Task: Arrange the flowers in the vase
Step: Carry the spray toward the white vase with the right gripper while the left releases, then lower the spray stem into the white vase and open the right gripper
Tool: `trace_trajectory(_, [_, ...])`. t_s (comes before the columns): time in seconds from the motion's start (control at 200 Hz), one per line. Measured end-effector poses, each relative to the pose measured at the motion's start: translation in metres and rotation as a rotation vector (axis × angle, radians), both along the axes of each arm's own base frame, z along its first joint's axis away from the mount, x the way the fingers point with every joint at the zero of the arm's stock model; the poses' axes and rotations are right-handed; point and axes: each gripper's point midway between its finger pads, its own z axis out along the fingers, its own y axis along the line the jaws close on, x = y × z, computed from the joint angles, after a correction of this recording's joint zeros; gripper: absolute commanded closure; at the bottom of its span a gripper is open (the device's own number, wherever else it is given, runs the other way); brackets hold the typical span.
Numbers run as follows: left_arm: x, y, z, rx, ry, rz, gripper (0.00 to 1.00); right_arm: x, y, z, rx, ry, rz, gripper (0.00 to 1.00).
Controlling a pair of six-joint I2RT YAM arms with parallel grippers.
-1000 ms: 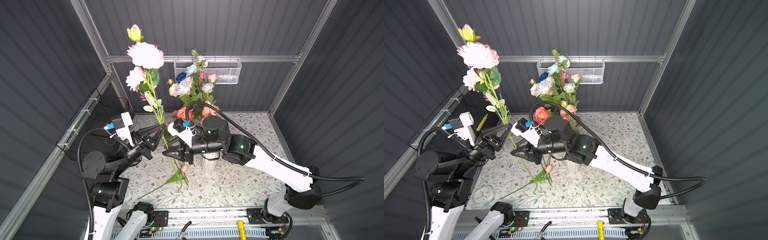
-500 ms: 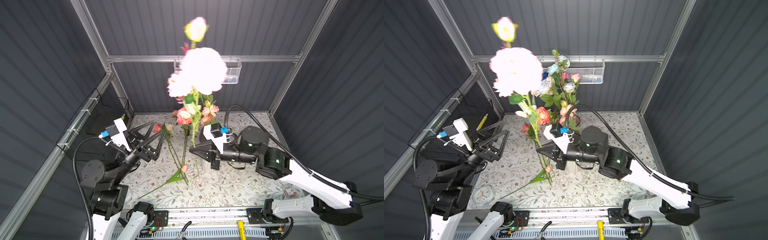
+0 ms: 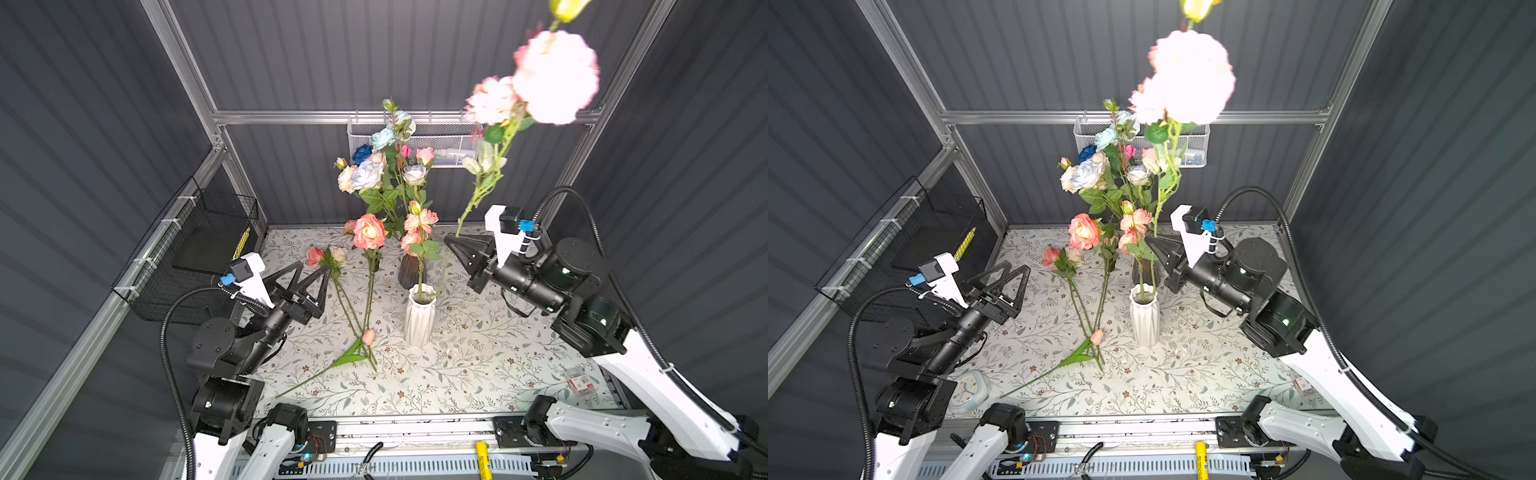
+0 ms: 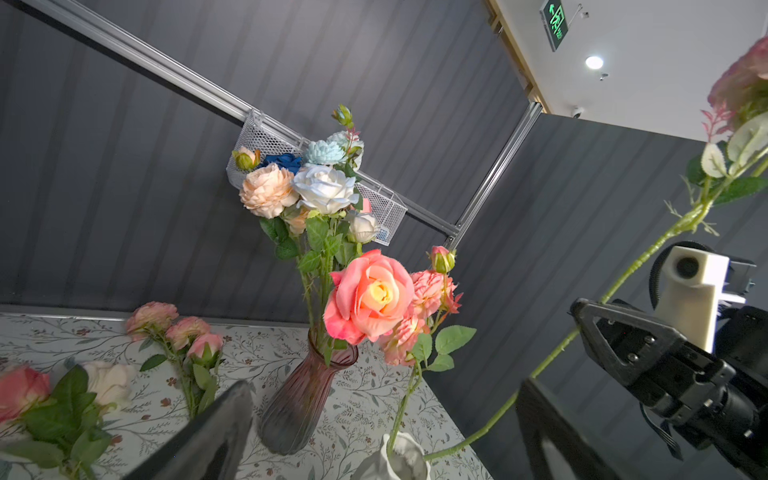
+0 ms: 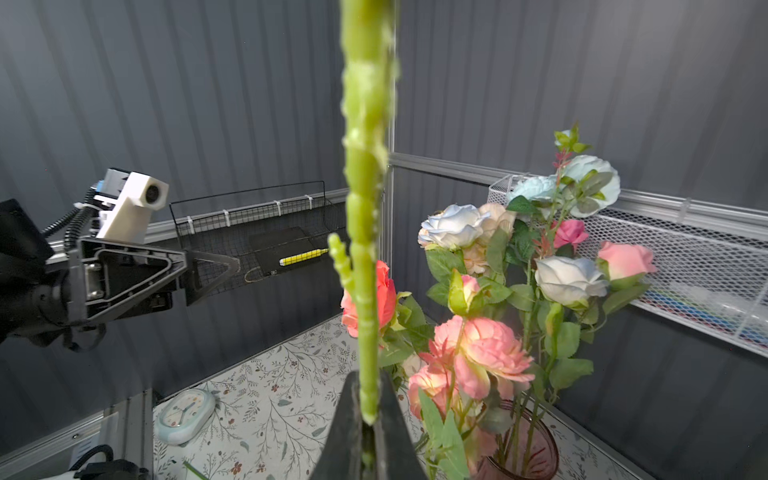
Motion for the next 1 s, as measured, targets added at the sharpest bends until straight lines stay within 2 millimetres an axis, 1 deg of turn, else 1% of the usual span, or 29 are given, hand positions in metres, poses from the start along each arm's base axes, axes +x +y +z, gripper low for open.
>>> trace_trajectory(0.115, [0.000,0.001,-0.004,0.008,0.011,0.009,0.00,0.019,0.010,-0.019,-0.029,0.045,-0.001,1.00])
trace_trajectory(0.275, [0.006,0.001,-0.020,0.018,0.052,0.015,0.00,0.026,0.017,-0.037,-0.027,0.076,0.014,1.00])
trace_trajectory(0.375, [0.010,0.000,-0.033,0.027,0.087,0.020,0.00,0.032,0.024,-0.059,-0.038,0.116,0.018,0.87])
trace_trajectory(0.395, [0.011,0.000,-0.035,0.029,0.093,0.020,0.00,0.034,0.025,-0.065,-0.041,0.131,0.018,0.82])
trace_trajectory(0.4, [0.011,0.000,-0.036,0.030,0.096,0.021,0.00,0.034,0.025,-0.067,-0.044,0.134,0.018,0.79])
trace_trajectory(0.415, [0.012,0.001,-0.037,0.030,0.100,0.022,0.00,0.035,0.026,-0.072,-0.048,0.144,0.017,0.77])
trace_trajectory(0.43, [0.013,0.000,-0.039,0.032,0.106,0.023,0.00,0.036,0.027,-0.077,-0.050,0.156,0.016,0.70])
trace_trajectory(0.435, [0.013,0.000,-0.039,0.032,0.106,0.023,0.00,0.036,0.027,-0.078,-0.053,0.157,0.016,0.70])
trace_trajectory(0.45, [0.013,0.000,-0.041,0.033,0.111,0.023,0.00,0.036,0.027,-0.085,-0.056,0.174,0.016,0.65])
trace_trajectory(0.455, [0.013,0.000,-0.041,0.034,0.112,0.023,0.00,0.037,0.027,-0.086,-0.055,0.180,0.015,0.62])
trace_trajectory(0.46, [0.014,0.000,-0.042,0.034,0.114,0.023,0.00,0.037,0.028,-0.087,-0.056,0.183,0.015,0.62])
trace_trajectory(0.525, [0.016,0.000,-0.045,0.038,0.126,0.023,0.00,0.038,0.028,-0.107,-0.072,0.224,0.011,0.43])
trace_trajectory(0.61, [0.018,-0.001,-0.049,0.041,0.140,0.023,0.00,0.039,0.029,-0.122,-0.087,0.254,0.009,0.28])
trace_trajectory(0.655, [0.019,-0.001,-0.050,0.043,0.145,0.024,0.00,0.038,0.028,-0.125,-0.078,0.272,0.008,0.22])
trace_trajectory(0.66, [0.020,-0.001,-0.050,0.043,0.146,0.024,0.00,0.037,0.027,-0.125,-0.078,0.272,0.008,0.18])
trace_trajectory(0.665, [0.020,-0.001,-0.050,0.043,0.147,0.024,0.00,0.037,0.027,-0.125,-0.080,0.269,0.008,0.18])
trace_trajectory(0.685, [0.020,-0.001,-0.051,0.043,0.150,0.024,0.00,0.036,0.026,-0.125,-0.075,0.274,0.008,0.11])
trace_trajectory(0.72, [0.021,-0.001,-0.052,0.044,0.152,0.026,0.00,0.034,0.024,-0.124,-0.067,0.274,0.008,0.03])
trace_trajectory(0.73, [0.021,-0.001,-0.052,0.044,0.154,0.027,0.00,0.033,0.023,-0.123,-0.063,0.275,0.009,0.02])
trace_trajectory(0.905, [0.028,-0.001,-0.066,0.053,0.190,0.037,0.00,0.012,0.005,-0.099,0.019,0.228,0.018,0.01])
trace_trajectory(1.0, [0.037,-0.001,-0.080,0.064,0.230,0.053,0.01,0.000,-0.005,-0.093,0.061,0.218,0.023,0.01])
